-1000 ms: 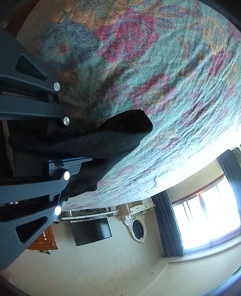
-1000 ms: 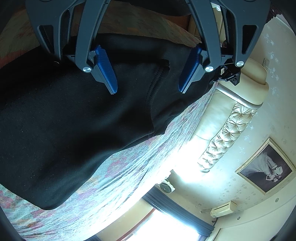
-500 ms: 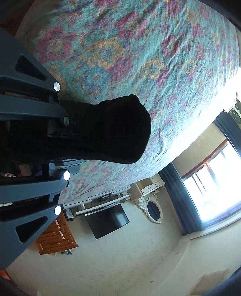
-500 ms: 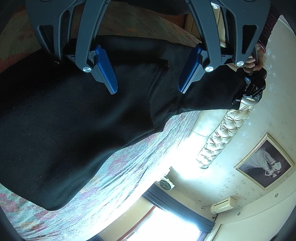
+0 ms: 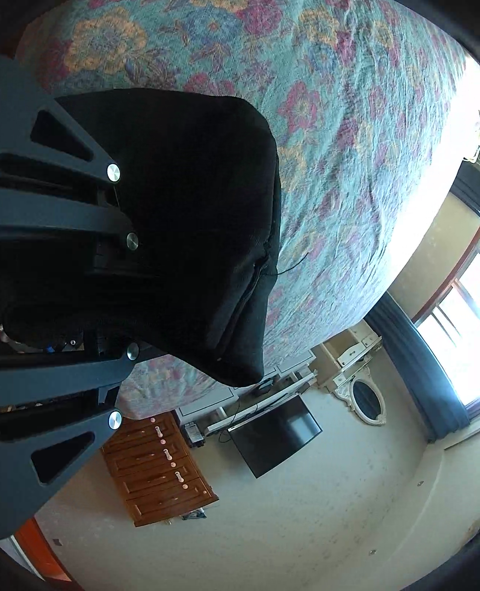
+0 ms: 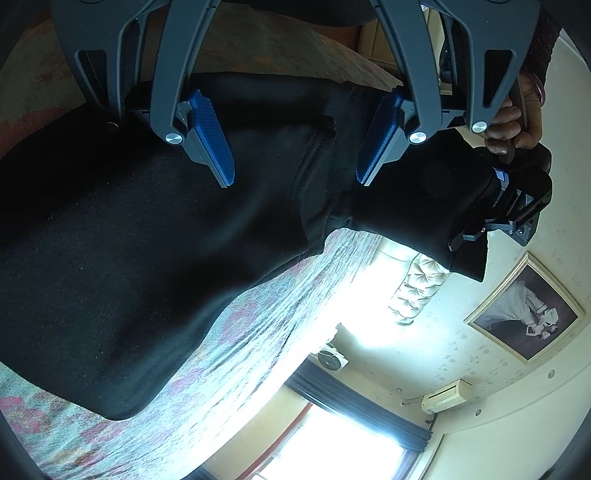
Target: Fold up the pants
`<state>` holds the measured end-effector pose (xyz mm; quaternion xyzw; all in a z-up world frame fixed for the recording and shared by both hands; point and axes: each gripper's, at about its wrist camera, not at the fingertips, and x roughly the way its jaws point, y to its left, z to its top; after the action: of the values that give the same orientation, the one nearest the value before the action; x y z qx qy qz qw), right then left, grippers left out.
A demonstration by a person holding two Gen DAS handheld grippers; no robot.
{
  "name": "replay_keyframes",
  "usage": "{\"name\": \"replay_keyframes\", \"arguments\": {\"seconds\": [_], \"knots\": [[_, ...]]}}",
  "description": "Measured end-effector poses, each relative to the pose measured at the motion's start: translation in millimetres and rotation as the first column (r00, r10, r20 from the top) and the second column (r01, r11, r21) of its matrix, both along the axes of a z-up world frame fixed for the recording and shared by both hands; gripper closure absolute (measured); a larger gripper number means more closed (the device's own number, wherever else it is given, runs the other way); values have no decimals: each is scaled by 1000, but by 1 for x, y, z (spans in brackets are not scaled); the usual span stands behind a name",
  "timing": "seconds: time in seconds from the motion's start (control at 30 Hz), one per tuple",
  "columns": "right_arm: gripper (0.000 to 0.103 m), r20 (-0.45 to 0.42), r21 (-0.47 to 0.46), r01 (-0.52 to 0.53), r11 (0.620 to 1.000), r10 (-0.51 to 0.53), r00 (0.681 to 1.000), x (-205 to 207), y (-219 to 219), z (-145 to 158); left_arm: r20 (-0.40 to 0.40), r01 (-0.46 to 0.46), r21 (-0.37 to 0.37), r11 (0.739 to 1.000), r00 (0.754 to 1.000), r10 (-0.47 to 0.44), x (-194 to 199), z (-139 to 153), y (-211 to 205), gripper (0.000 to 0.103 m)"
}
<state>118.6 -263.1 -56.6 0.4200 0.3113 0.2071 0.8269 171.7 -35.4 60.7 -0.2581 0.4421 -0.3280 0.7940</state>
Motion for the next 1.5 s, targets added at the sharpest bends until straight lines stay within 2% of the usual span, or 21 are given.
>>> {"name": "replay_keyframes", "arguments": {"seconds": [0.13,0.3,0.47,0.53,0.7,0.73,0.83,0.9,0.97,1.07,1.13,1.23,1.37,1.5], "knots": [[34,4,23,6,1000,-6,1000,-1,-2,-1,-13,18,81,997,1000,-17,3,-23,-32,88],[34,8,45,9,999,-10,1000,0,-3,-2,-39,2,168,986,999,4,6,-52,-56,88],[34,10,67,12,998,-13,1000,-1,-6,-4,-34,7,262,965,999,2,4,-64,-77,86],[34,10,67,13,998,-13,1000,-2,-7,-5,-29,13,298,954,1000,-5,2,-66,-85,81],[34,12,85,18,996,-19,1000,-4,-9,-5,-75,13,229,973,997,4,-2,-71,-84,55],[34,11,92,18,996,-19,1000,-4,-9,-6,-78,15,216,976,997,2,-4,-69,-83,54],[34,-1,105,13,994,-13,1000,-4,-9,-7,-50,-2,184,983,999,11,-13,-54,-71,51],[29,-13,95,2,995,-1,1000,-6,-9,-5,0,-43,166,985,999,44,-26,-39,-57,33],[25,-36,86,-10,996,13,999,-8,-10,-2,76,-96,175,980,994,83,-41,-25,-35,29],[25,-71,100,-13,995,20,997,-2,-15,0,169,-195,260,946,973,155,-60,-19,-2,29],[25,-88,107,4,994,6,996,5,-19,3,196,-253,298,920,960,201,-67,-25,23,29],[20,-91,42,10,999,-6,996,19,-16,16,163,-329,304,894,943,291,-71,-44,57,29],[18,-163,-81,-68,994,54,985,47,6,22,93,-418,260,871,908,408,-72,-67,93,29],[19,-146,-177,-150,973,125,981,53,32,43,23,-424,237,874,902,432,-69,-82,101,29]]}}
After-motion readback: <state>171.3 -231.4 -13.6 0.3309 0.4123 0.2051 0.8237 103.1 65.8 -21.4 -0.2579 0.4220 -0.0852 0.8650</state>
